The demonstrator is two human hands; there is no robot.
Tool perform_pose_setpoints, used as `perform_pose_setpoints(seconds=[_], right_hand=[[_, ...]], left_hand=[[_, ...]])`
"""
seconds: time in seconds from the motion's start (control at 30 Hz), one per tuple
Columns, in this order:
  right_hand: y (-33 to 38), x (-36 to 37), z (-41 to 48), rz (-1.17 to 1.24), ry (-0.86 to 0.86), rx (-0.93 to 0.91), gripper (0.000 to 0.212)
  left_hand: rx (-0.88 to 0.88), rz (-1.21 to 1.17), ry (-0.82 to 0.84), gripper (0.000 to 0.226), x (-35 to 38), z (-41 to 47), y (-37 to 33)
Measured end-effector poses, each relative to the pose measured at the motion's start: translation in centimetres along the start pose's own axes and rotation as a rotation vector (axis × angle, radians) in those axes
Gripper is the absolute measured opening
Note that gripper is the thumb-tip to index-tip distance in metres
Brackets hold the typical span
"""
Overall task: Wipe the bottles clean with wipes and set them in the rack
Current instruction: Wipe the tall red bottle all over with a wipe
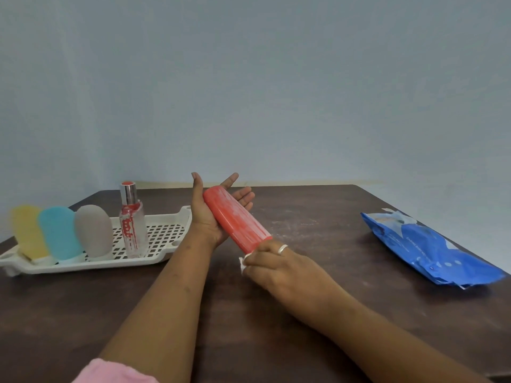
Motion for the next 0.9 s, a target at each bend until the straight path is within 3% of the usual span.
perform_pose_setpoints(seconds=[0.07,0.17,0.23,0.4,0.53,0.6,0.77,0.9], right_hand=[[0.1,0.2,-0.4,-0.022,0.020,-0.043,0.030],[-1.4,-0.4,-0.4,0.025,-0.061,0.064,0.023],[-2.0,-0.5,0.0,0.037,-0.105,0.116,0.031],[0.1,0.1,0.1,-0.046,-0.038,-0.076,0.029],[-1.9,-0.2,-0.3,0.085,-0.118,0.064,0.022],[-2.3,-0.3,0.3,0.081,-0.148,0.118,0.027],[0.0,0.4,0.2,-0.027,-0.049,-0.079,0.031],[-1.4,0.0,0.4,0.000,-0.106,0.022,0.026]], left_hand=[[-0.002,0.010,0.003,0.091,-0.1,0.0,0.0],[-0.015,0.013,0.000,0.091,-0.4,0.0,0.1],[-0.019,0.012,-0.001,0.091,-0.5,0.0,0.2],[-0.023,0.016,0.009,0.092,-0.3,0.2,0.2],[-0.023,0.010,0.017,0.091,-0.5,0.2,0.2],[-0.023,0.008,0.020,0.092,-0.4,0.2,0.3],[-0.023,0.010,0.025,0.092,-0.3,0.2,0.2],[-0.020,0.006,0.044,0.093,0.1,0.1,0.0]])
Point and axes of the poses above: each hand's wrist, its own z-axis towards the middle knuckle, its own x-axis out of the palm, y = z × x, the point moved 5 cm from there along z, towards the middle knuckle, and after that the axes turned 7 degrees about -y, right-handed, at the moved point
